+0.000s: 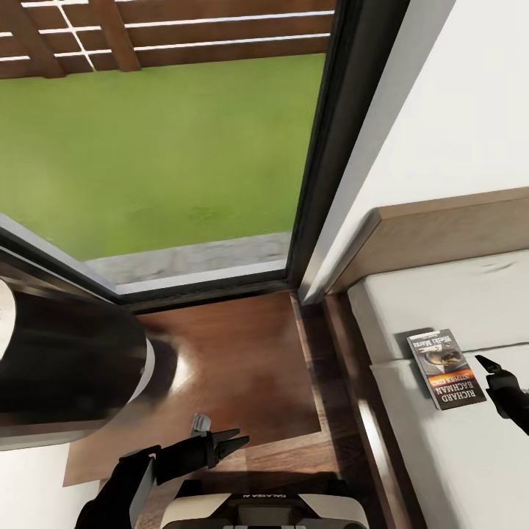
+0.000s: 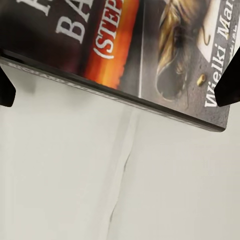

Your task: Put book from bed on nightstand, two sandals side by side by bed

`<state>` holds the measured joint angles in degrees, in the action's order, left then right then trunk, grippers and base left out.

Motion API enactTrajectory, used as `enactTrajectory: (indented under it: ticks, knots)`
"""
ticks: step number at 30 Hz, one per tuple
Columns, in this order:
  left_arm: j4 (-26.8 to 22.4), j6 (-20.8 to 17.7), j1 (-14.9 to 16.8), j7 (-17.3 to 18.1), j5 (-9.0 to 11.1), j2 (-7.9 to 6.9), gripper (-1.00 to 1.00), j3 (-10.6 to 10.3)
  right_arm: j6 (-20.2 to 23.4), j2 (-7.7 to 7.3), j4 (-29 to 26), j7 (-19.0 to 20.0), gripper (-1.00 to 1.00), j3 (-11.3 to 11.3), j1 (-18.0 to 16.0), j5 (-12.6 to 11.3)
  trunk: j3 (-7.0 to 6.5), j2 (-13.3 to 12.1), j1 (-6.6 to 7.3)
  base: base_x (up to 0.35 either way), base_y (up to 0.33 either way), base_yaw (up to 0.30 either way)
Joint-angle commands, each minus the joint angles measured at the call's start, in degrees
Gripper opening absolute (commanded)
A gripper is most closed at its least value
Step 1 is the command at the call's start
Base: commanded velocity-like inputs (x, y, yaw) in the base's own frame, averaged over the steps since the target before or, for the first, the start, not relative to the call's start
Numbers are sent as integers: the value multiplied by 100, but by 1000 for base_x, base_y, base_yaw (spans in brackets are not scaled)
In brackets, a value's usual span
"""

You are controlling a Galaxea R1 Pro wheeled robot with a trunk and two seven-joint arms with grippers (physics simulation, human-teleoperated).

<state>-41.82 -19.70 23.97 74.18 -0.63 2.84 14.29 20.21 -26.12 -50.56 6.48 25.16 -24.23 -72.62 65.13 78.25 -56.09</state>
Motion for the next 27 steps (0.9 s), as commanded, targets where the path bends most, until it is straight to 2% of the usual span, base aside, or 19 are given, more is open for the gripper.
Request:
enactTrajectory:
  ticks: [1,27]
  knots:
    - [-2,-60,2,27,-7,6,100,21,36,1,2,11,100,15,-3,-24,2,2,0,0,0,0]
    - [-2,-60,2,27,-7,6,100,21,36,1,2,11,100,15,-3,-24,2,2,0,0,0,0]
